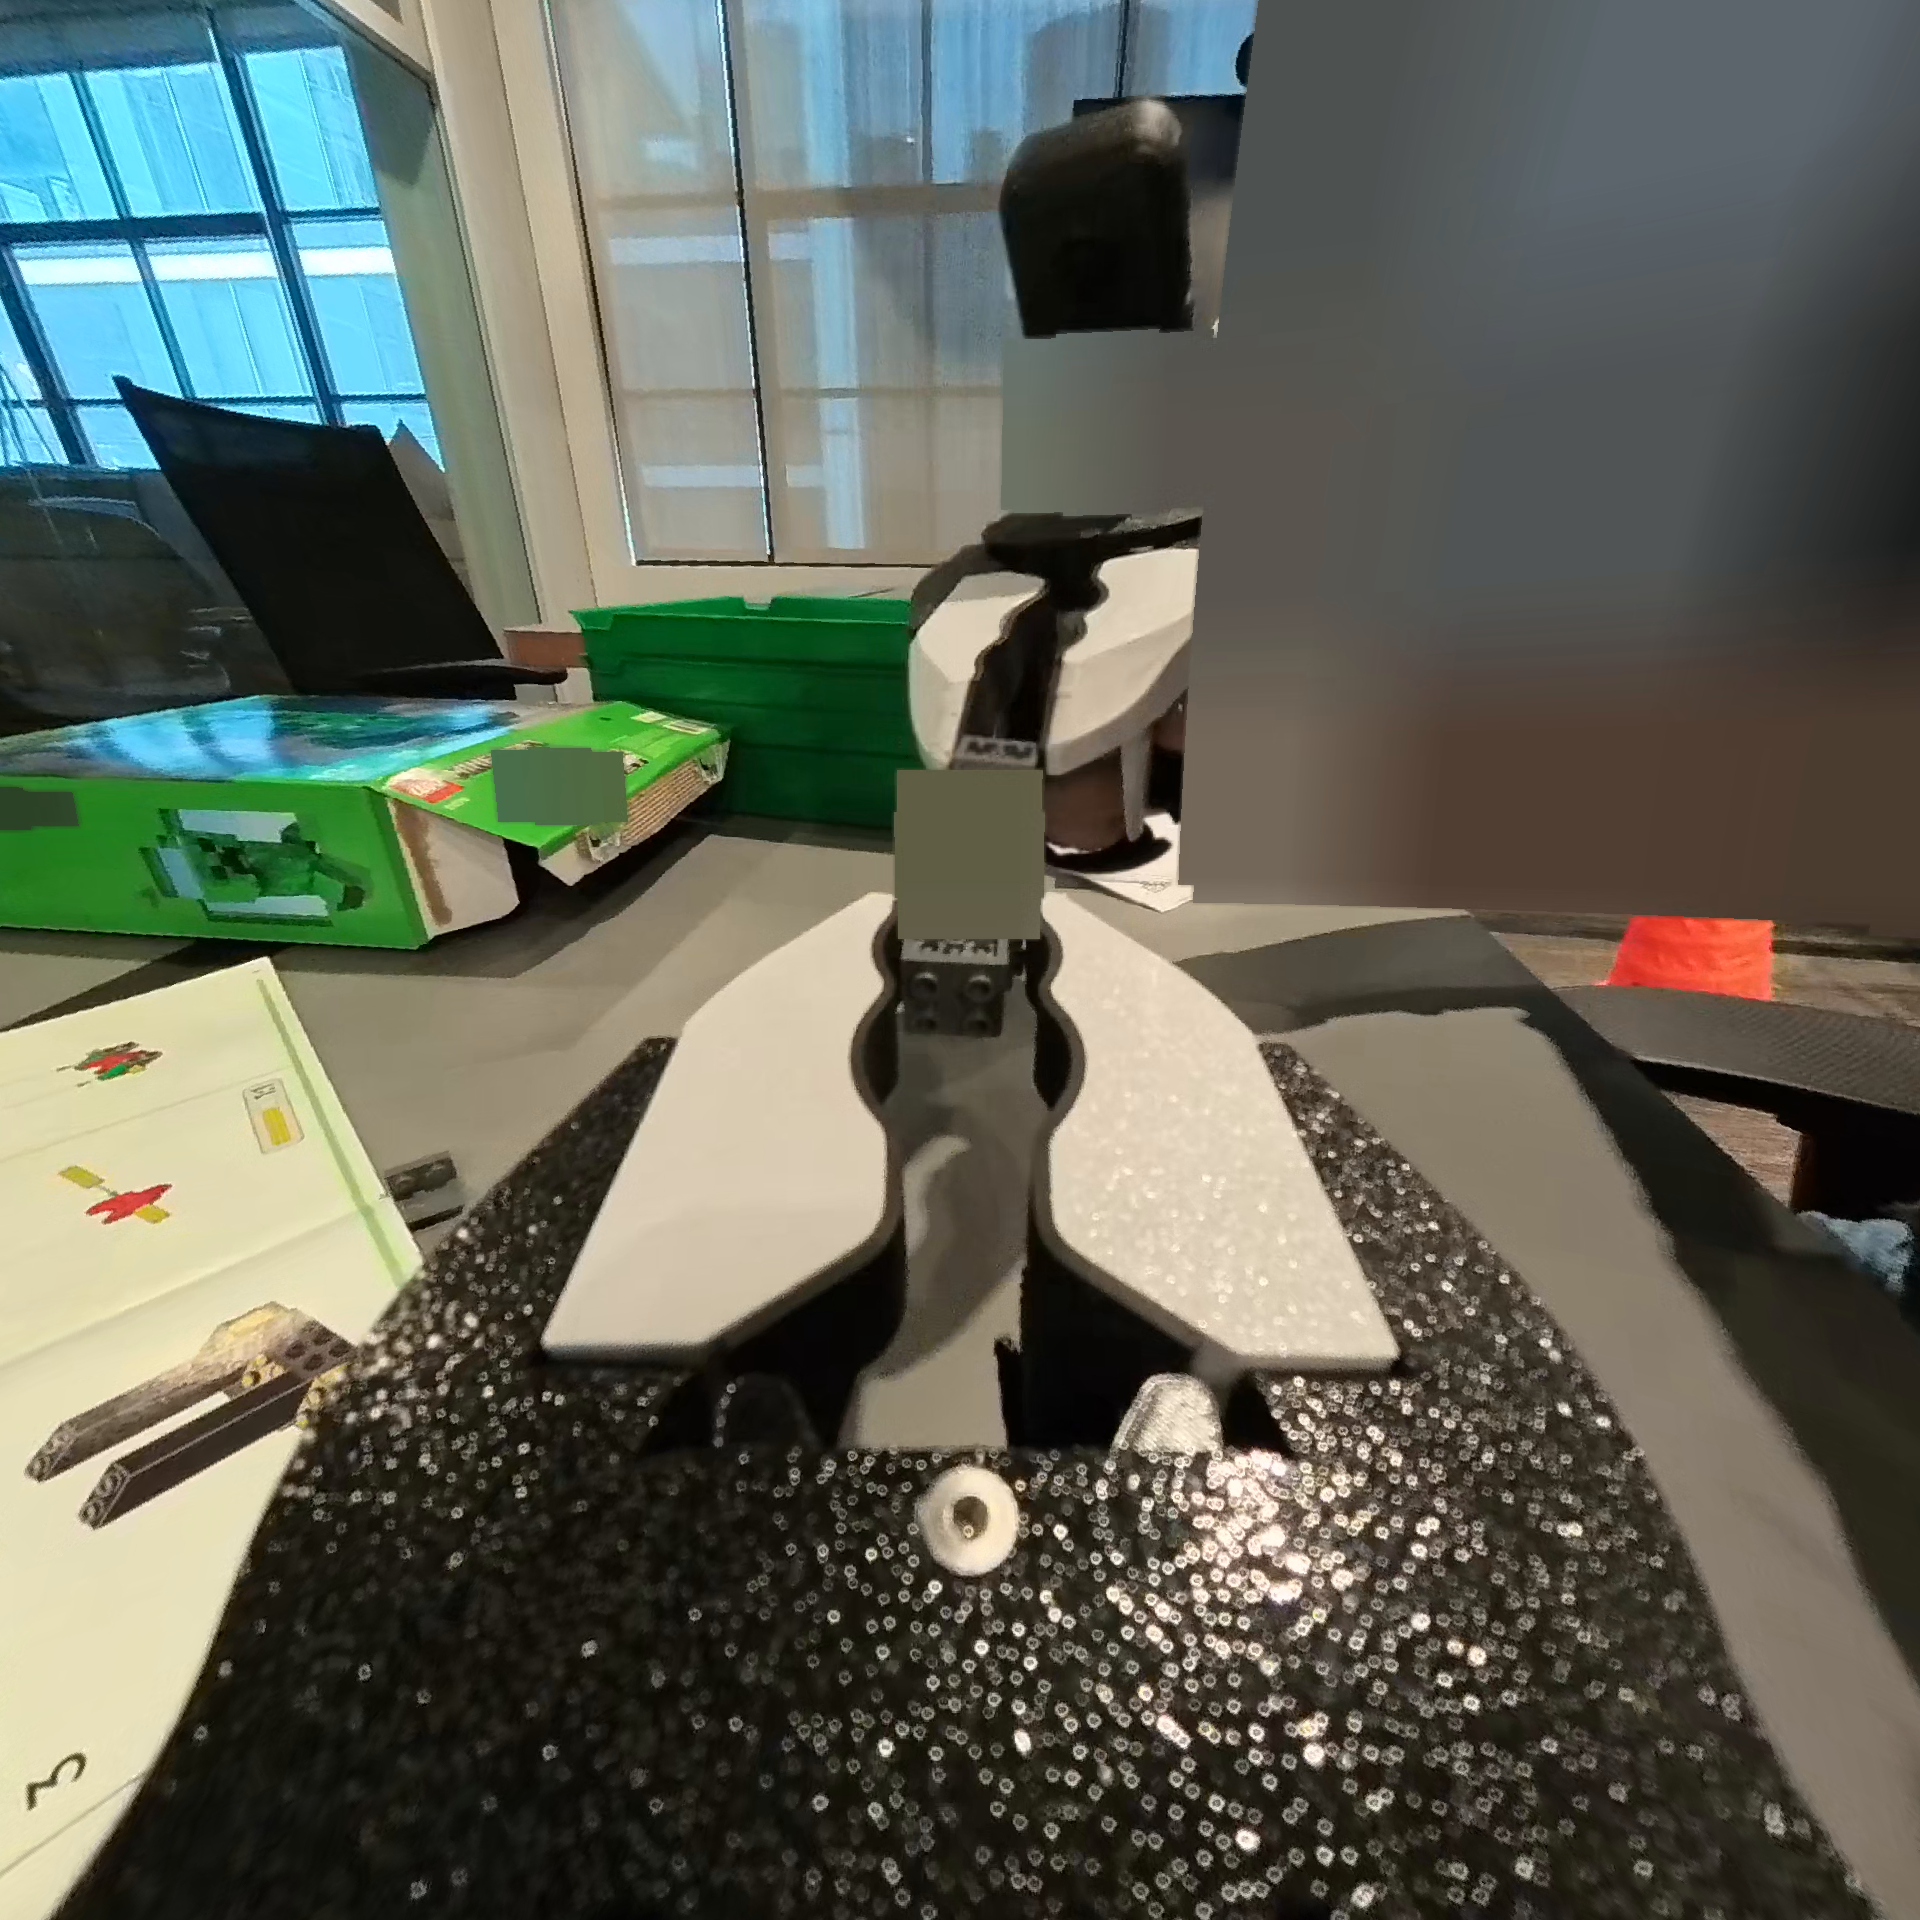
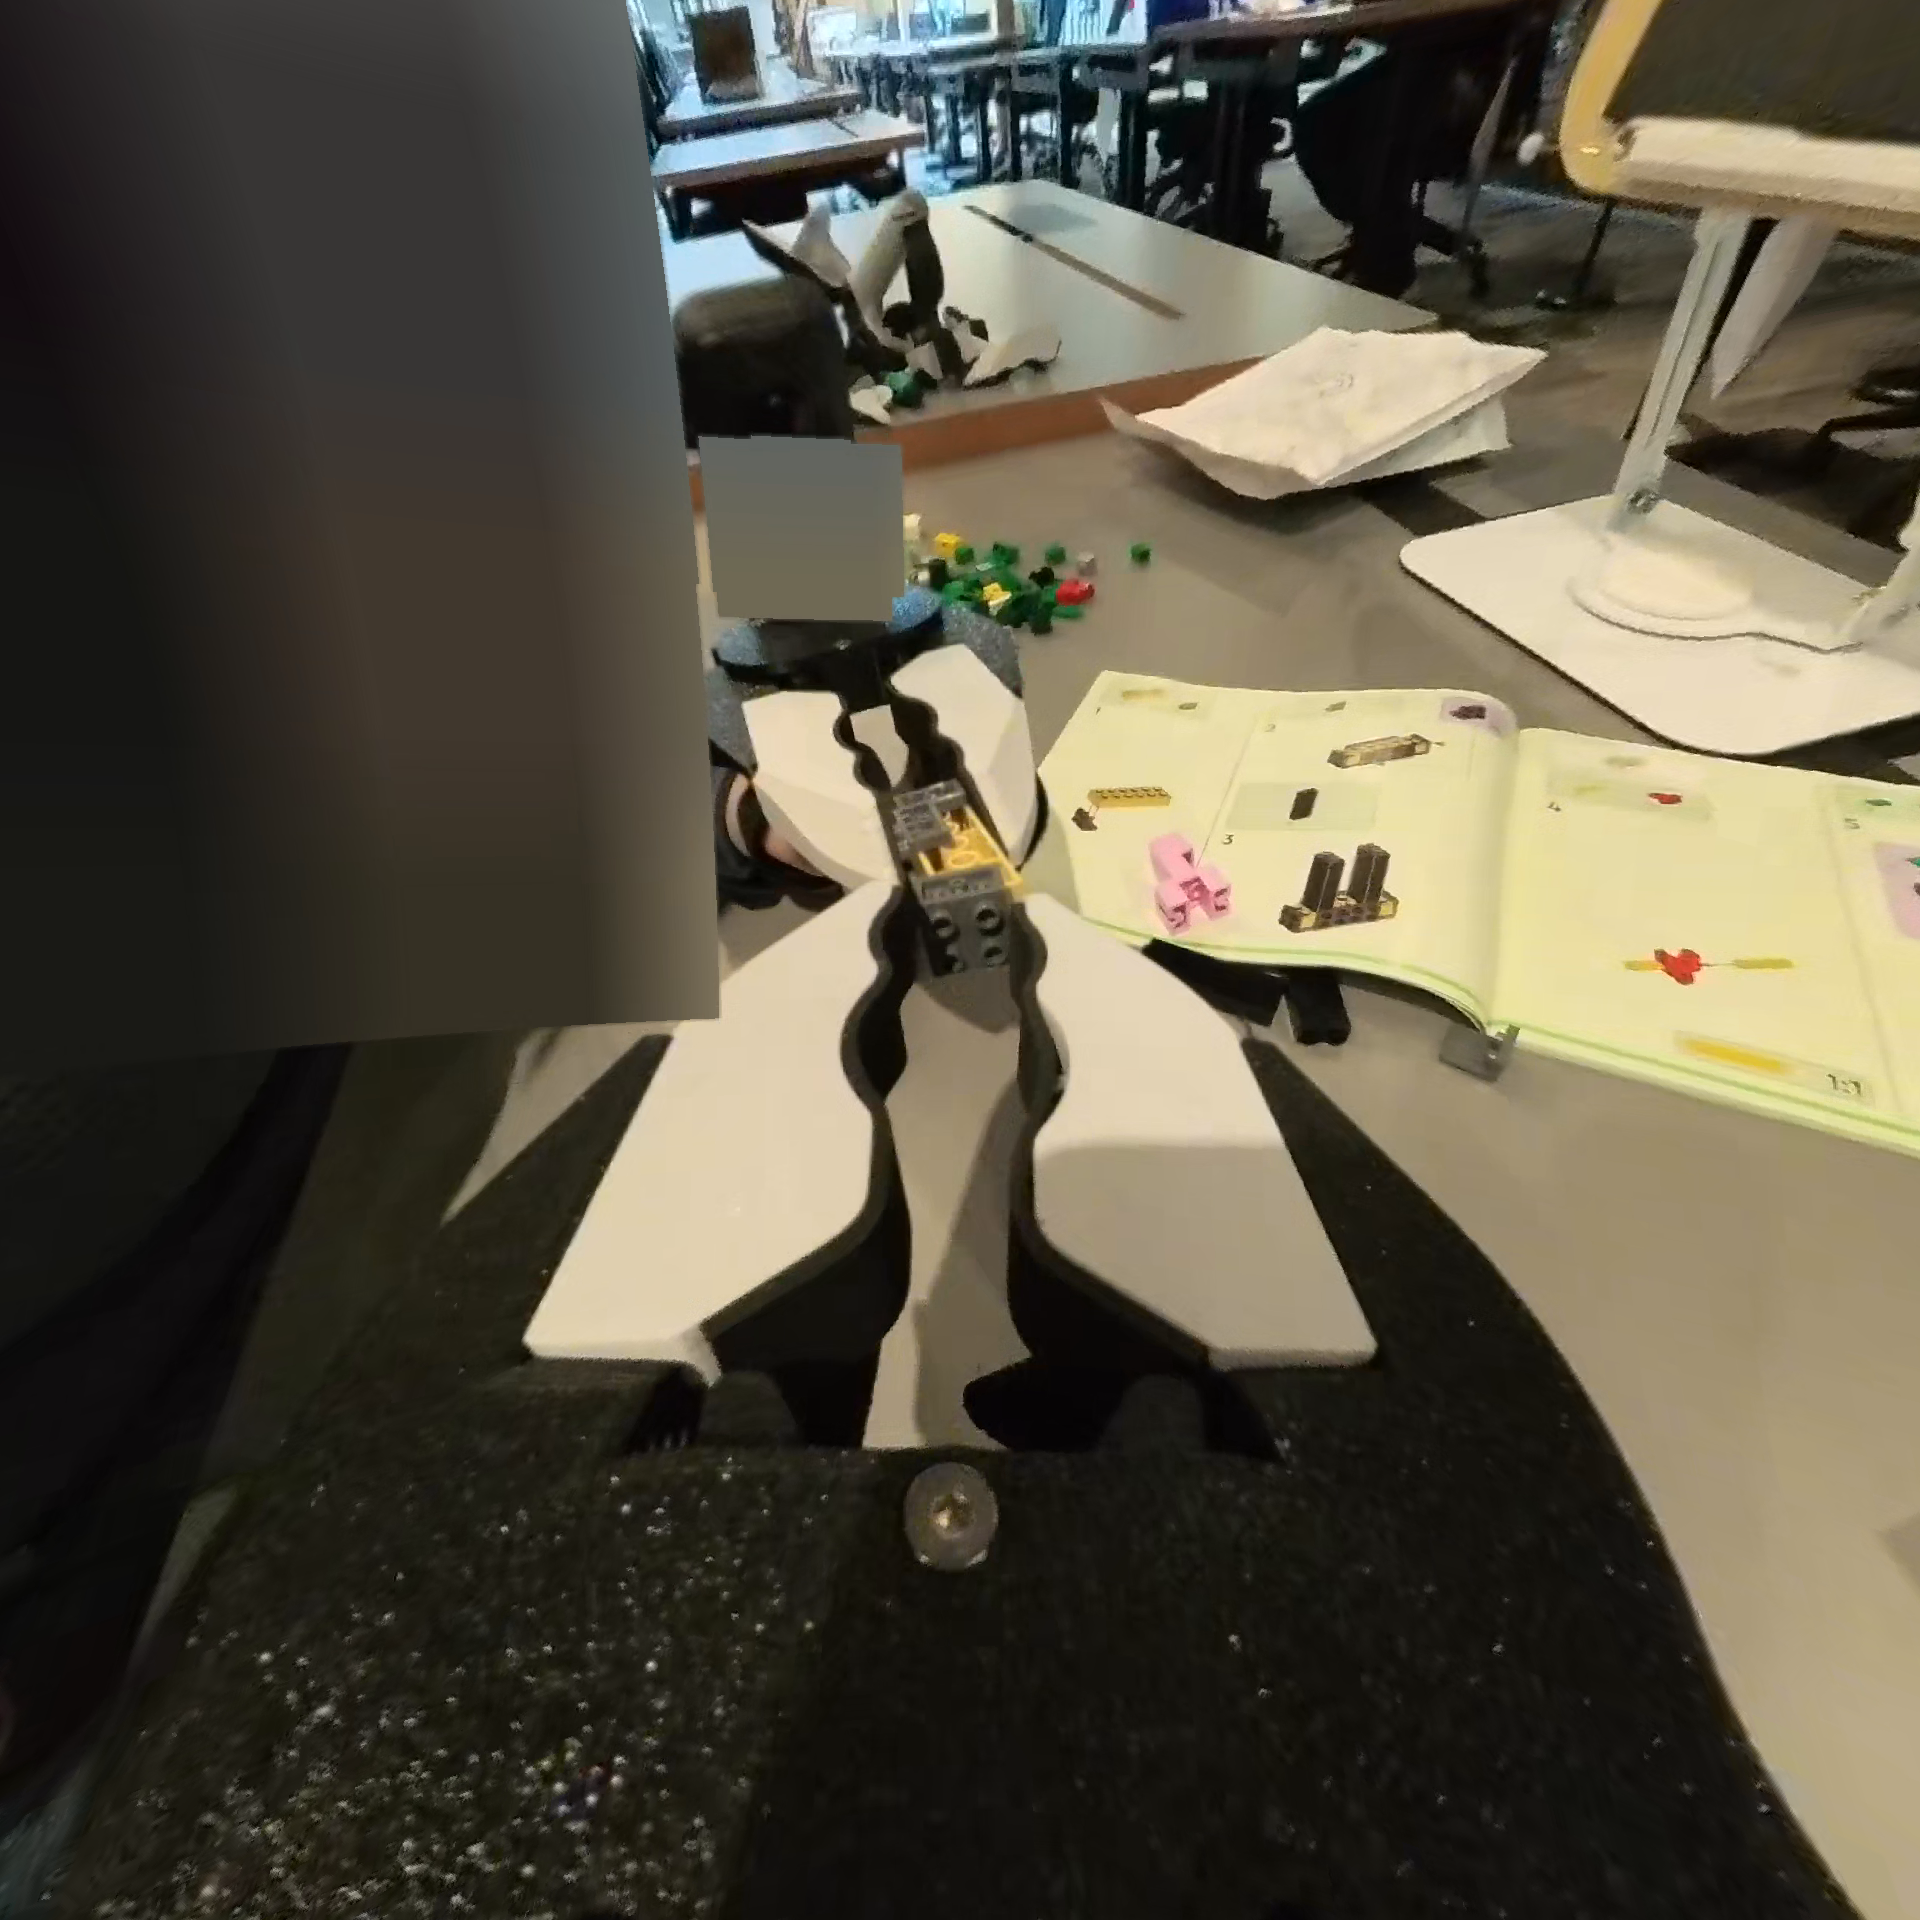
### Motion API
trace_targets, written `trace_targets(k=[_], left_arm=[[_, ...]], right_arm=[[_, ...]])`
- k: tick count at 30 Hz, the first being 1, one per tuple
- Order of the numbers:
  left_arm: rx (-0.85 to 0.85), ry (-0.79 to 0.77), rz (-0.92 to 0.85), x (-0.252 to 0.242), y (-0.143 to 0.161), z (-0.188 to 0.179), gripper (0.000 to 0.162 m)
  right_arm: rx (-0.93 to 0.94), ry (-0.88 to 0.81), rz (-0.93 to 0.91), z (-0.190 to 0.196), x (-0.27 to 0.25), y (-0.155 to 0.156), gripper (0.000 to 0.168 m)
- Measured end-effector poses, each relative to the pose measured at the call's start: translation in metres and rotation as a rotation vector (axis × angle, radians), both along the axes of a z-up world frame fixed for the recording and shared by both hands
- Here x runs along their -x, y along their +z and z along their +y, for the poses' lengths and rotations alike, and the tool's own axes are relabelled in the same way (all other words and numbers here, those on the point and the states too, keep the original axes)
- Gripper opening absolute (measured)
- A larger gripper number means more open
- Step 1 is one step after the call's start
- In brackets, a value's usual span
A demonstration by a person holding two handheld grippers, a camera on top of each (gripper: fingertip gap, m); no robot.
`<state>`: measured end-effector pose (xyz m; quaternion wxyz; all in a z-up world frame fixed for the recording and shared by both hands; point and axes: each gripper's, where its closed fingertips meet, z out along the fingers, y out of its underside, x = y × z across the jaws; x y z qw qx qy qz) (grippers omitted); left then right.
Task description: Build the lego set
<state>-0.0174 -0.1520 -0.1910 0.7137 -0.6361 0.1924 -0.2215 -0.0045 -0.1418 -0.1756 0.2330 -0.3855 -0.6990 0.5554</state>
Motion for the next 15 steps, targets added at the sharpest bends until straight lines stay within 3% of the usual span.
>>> trace_targets(k=[15], left_arm=[[-0.011,-0.047,0.024,-0.0071,-0.0006,-0.0037,0.021]], right_arm=[[-0.084,0.077,-0.080,-0.0080,0.0012,-0.0084,0.017]])
